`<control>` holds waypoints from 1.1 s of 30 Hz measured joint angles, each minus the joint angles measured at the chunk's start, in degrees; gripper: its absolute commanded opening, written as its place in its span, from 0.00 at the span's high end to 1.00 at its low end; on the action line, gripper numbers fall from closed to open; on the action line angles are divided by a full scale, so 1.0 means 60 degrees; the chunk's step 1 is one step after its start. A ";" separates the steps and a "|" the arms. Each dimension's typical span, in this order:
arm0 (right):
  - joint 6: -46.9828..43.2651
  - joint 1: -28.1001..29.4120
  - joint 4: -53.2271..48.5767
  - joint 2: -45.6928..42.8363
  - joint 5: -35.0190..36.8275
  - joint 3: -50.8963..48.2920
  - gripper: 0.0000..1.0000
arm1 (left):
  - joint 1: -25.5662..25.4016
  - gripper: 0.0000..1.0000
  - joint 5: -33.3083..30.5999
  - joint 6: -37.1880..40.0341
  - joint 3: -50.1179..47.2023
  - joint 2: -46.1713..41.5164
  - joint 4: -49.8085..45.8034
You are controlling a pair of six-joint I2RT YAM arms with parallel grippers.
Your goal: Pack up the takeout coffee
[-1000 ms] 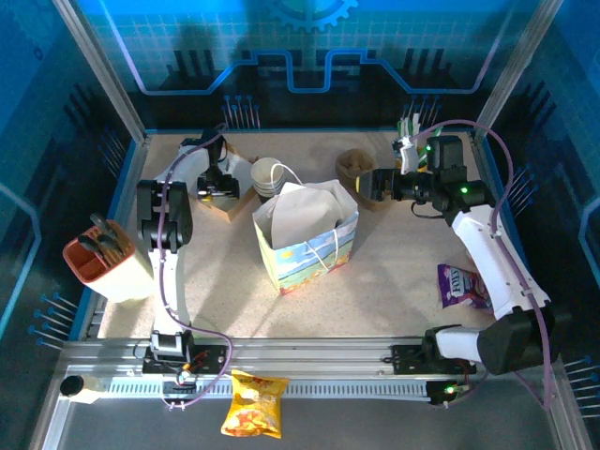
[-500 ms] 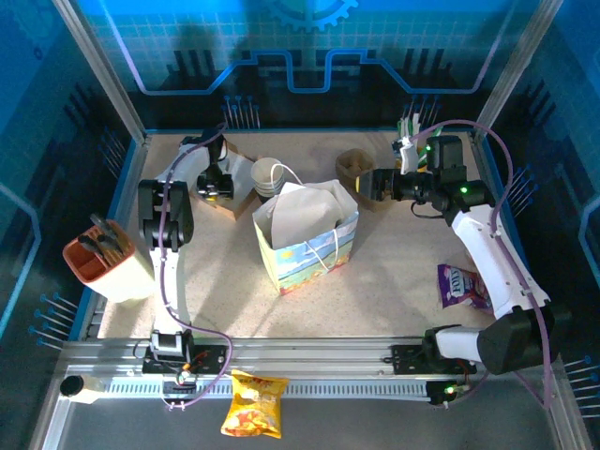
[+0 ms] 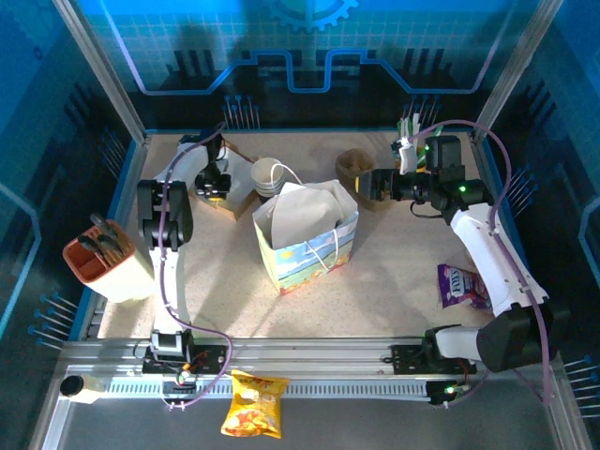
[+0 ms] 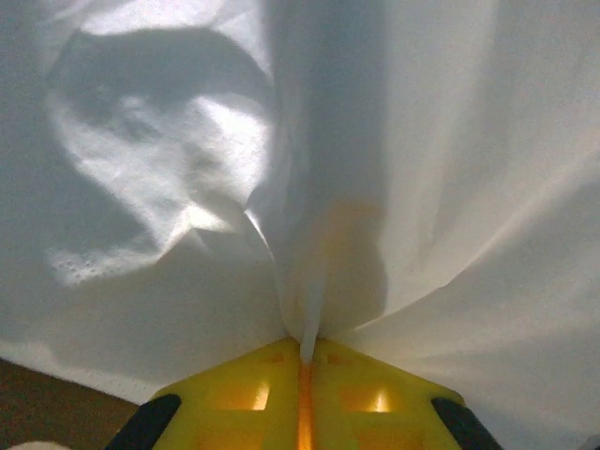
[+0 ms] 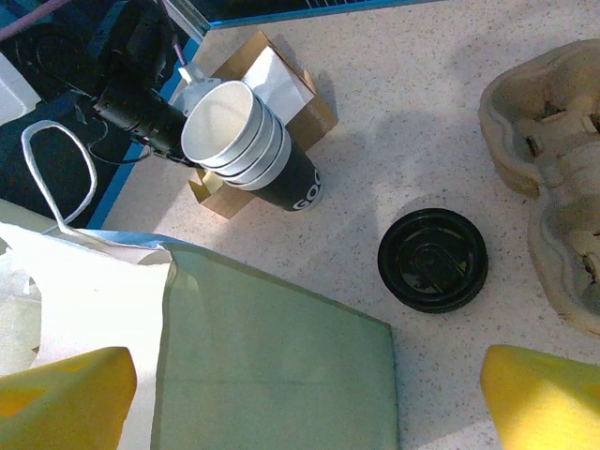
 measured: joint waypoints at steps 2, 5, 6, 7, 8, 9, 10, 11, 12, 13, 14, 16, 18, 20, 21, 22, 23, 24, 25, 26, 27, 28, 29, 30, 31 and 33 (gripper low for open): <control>0.0000 0.0000 0.0000 0.0004 0.0000 0.0000 0.05 | 0.0120 0.86 0.0025 -0.0033 -0.0058 -0.0171 0.0062; 0.0000 0.0000 0.0000 0.0011 0.0000 0.0000 0.05 | 0.0331 0.86 0.0153 -0.0066 -0.0124 -0.0586 0.0106; 0.0000 0.0000 0.0004 0.0015 -0.0004 0.0000 0.05 | 0.0386 0.86 0.0189 -0.0076 -0.0124 -0.0714 0.0109; 0.0000 0.0004 0.0000 0.0026 -0.0018 0.0000 0.05 | 0.0437 0.86 0.0222 -0.0102 -0.0124 -0.0820 0.0131; 0.0004 0.0015 0.0004 0.0040 -0.0025 0.0000 0.05 | 0.0466 0.86 0.0251 -0.0109 -0.0124 -0.0903 0.0146; 0.0000 0.0029 0.0004 0.0058 -0.0029 0.0000 0.05 | 0.0481 0.86 0.0262 -0.0109 -0.0124 -0.0954 0.0149; 0.0000 0.0047 0.0000 0.0073 -0.0033 0.0000 0.05 | 0.0484 0.87 0.0266 -0.0109 -0.0124 -0.0973 0.0149; 0.0000 0.0062 0.0000 0.0080 -0.0033 0.0000 0.05 | 0.0484 0.87 0.0295 -0.0120 -0.0124 -0.0973 0.0149; 0.0000 0.0062 0.0000 0.0080 -0.0033 0.0000 0.05 | 0.0481 0.87 0.0324 -0.0135 -0.0127 -0.0973 0.0142; 0.0000 0.0062 0.0000 0.0080 -0.0029 0.0000 0.05 | 0.0481 0.88 0.0335 -0.0138 -0.0127 -0.0973 0.0138; 0.0000 0.0062 0.0000 0.0080 -0.0029 0.0000 0.05 | 0.0481 0.88 0.0342 -0.0146 -0.0127 -0.0973 0.0142; 0.0000 0.0062 0.0000 0.0080 -0.0029 0.0000 0.05 | 0.0481 0.89 0.0364 -0.0186 -0.0127 -0.0973 0.0146; 0.0000 0.0062 0.0000 0.0080 -0.0029 0.0000 0.05 | 0.0481 0.91 0.0364 -0.0211 -0.0127 -0.0973 0.0142; 0.0000 0.0062 0.0000 0.0080 -0.0029 0.0000 0.05 | 0.0481 0.91 0.0364 -0.0211 -0.0127 -0.0991 0.0146; 0.0000 0.0062 0.0000 0.0080 -0.0029 0.0000 0.05 | 0.0481 0.92 0.0364 -0.0208 -0.0127 -0.1005 0.0146; 0.0000 0.0062 0.0000 0.0080 -0.0029 0.0000 0.05 | 0.0481 0.92 0.0361 -0.0208 -0.0127 -0.1024 0.0146; 0.0000 0.0062 0.0000 0.0080 -0.0029 0.0000 0.04 | 0.0481 0.93 0.0361 -0.0211 -0.0127 -0.1053 0.0146; 0.0000 0.0062 0.0000 0.0080 -0.0029 0.0000 0.05 | 0.0481 0.94 0.0357 -0.0211 -0.0127 -0.1086 0.0146; 0.0000 0.0062 0.0000 0.0080 -0.0029 0.0000 0.05 | 0.0481 0.94 0.0353 -0.0211 -0.0127 -0.1151 0.0146; 0.0000 0.0062 0.0000 0.0080 -0.0029 0.0000 0.05 | 0.0481 0.95 0.0335 -0.0211 -0.0127 -0.1220 0.0142; 0.0000 0.0062 0.0000 0.0080 -0.0029 0.0000 0.05 | 0.0481 0.96 0.0324 -0.0215 -0.0127 -0.1308 0.0146; 0.0000 0.0062 0.0000 0.0080 -0.0029 0.0000 0.05 | 0.0481 0.98 0.0317 -0.0215 -0.0127 -0.1428 0.0146; 0.0000 0.0062 0.0000 0.0080 -0.0029 0.0000 0.05 | 0.0481 0.99 0.0306 -0.0215 -0.0127 -0.1548 0.0146; 0.0000 0.0062 0.0000 0.0080 -0.0029 0.0000 0.05 | 0.0481 1.00 0.0288 -0.0215 -0.0127 -0.1668 0.0149; 0.0000 0.0062 0.0000 0.0080 -0.0029 0.0000 0.05 | 0.0481 1.00 0.0266 -0.0215 -0.0127 -0.1832 0.0149; 0.0000 0.0062 0.0000 0.0080 -0.0029 0.0000 0.05 | 0.0481 1.00 0.0226 -0.0244 -0.0127 -0.2153 0.0178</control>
